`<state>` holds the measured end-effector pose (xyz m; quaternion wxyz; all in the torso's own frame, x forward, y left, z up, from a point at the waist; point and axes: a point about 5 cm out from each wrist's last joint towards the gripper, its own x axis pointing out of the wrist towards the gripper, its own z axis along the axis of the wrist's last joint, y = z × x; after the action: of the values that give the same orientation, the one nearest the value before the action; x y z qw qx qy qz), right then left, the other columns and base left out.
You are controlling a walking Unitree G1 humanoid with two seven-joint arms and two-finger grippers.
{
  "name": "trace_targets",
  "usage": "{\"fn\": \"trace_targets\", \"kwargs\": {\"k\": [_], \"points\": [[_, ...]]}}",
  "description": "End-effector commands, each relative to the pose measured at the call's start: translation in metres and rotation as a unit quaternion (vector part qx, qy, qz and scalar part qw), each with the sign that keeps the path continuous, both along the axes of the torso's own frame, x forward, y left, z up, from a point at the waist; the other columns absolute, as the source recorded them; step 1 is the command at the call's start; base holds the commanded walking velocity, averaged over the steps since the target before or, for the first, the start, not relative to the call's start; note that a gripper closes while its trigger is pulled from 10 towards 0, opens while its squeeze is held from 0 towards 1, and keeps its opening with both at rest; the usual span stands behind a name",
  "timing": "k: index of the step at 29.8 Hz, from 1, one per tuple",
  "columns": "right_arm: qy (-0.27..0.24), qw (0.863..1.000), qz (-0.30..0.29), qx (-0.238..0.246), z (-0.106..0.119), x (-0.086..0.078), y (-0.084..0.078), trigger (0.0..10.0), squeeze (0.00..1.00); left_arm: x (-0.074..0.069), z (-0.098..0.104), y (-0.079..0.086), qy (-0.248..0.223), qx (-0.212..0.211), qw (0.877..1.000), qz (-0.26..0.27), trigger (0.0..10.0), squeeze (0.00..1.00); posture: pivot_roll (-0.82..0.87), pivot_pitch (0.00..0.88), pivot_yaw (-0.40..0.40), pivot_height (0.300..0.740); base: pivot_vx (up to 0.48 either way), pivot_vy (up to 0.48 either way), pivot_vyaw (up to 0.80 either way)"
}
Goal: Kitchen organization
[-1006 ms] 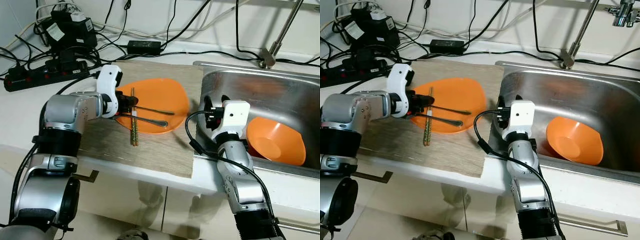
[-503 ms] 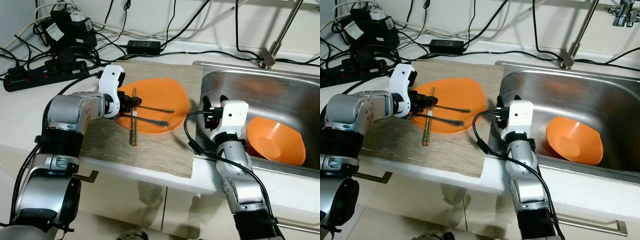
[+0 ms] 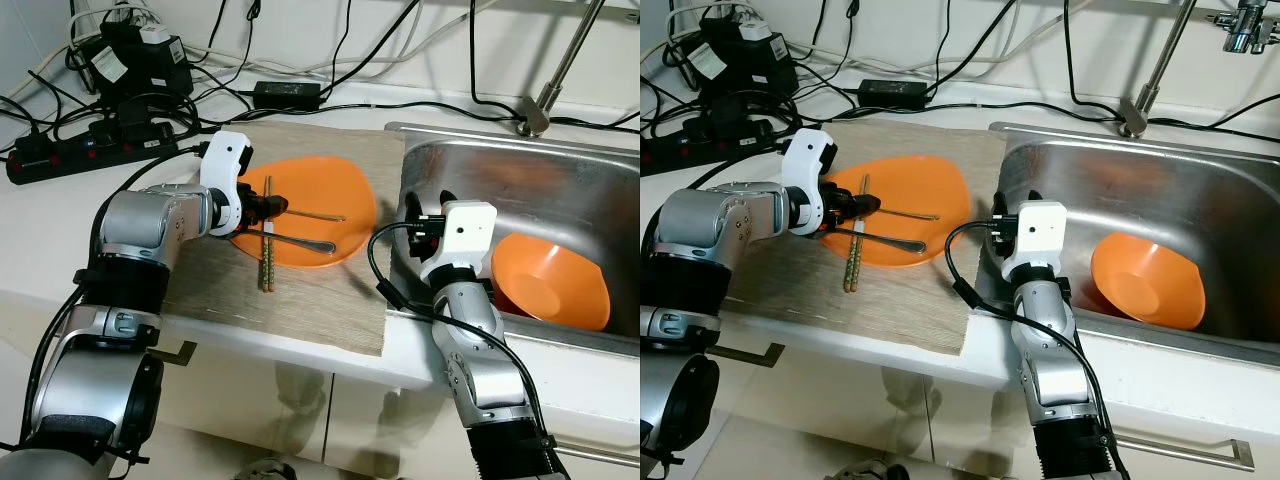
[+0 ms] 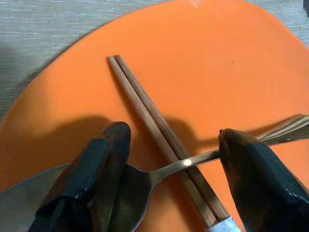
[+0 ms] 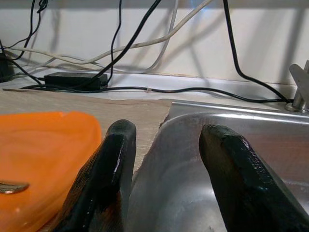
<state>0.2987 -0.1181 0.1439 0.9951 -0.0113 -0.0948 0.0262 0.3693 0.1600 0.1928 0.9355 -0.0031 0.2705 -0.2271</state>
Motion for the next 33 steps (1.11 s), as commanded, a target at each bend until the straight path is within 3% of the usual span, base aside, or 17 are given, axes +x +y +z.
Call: {"fn": "trace_targets", "kwargs": {"k": [1, 5, 6, 7, 8, 18, 33], "points": [[0.001, 1.0, 0.004, -0.006, 0.001, 0.0, 0.001, 10.0, 0.0, 0.0, -0.012, 0.002, 0.027, 0.014, 0.999, 0.011, 10.0, 0.0, 0.07, 0.0, 0.026, 0.74, 0.0, 0.0, 0.0], [0.001, 1.0, 0.004, -0.007, 0.001, 0.0, 0.0, 10.0, 0.0, 0.001, -0.012, 0.001, 0.025, 0.014, 1.0, 0.009, 10.0, 0.0, 0.07, 0.0, 0.024, 0.74, 0.0, 0.0, 0.0], [0.001, 1.0, 0.004, -0.007, 0.001, -0.001, 0.0, 10.0, 0.0, 0.001, -0.013, 0.001, 0.023, 0.015, 1.0, 0.008, 8.5, 0.0, 0.07, 0.0, 0.024, 0.74, 0.0, 0.0, 0.0], [0.001, 1.0, 0.004, -0.007, 0.001, -0.001, 0.0, 10.0, 0.0, 0.001, -0.013, 0.001, 0.023, 0.015, 1.0, 0.008, 8.5, 0.0, 0.07, 0.0, 0.024, 0.74, 0.0, 0.0, 0.0], [0.001, 1.0, 0.003, -0.008, 0.001, 0.0, -0.001, 10.0, 0.0, 0.002, -0.013, 0.0, 0.017, 0.013, 1.0, 0.008, 0.0, 0.0, 0.07, 0.0, 0.023, 0.74, 0.0, 0.0, 0.0], [0.003, 1.0, 0.002, -0.009, 0.001, -0.001, -0.001, 10.0, 0.0, 0.005, -0.018, 0.002, 0.002, 0.022, 1.0, 0.018, 0.0, 0.0, 0.06, 0.0, 0.02, 0.74, 0.0, 0.0, 0.0], [0.004, 1.0, 0.0, -0.009, 0.002, -0.002, -0.004, 10.0, 0.0, 0.016, -0.009, 0.019, -0.07, 0.012, 0.995, 0.066, 0.0, 0.0, 0.06, 0.004, 0.013, 0.74, 0.0, 0.0, 0.0]]}}
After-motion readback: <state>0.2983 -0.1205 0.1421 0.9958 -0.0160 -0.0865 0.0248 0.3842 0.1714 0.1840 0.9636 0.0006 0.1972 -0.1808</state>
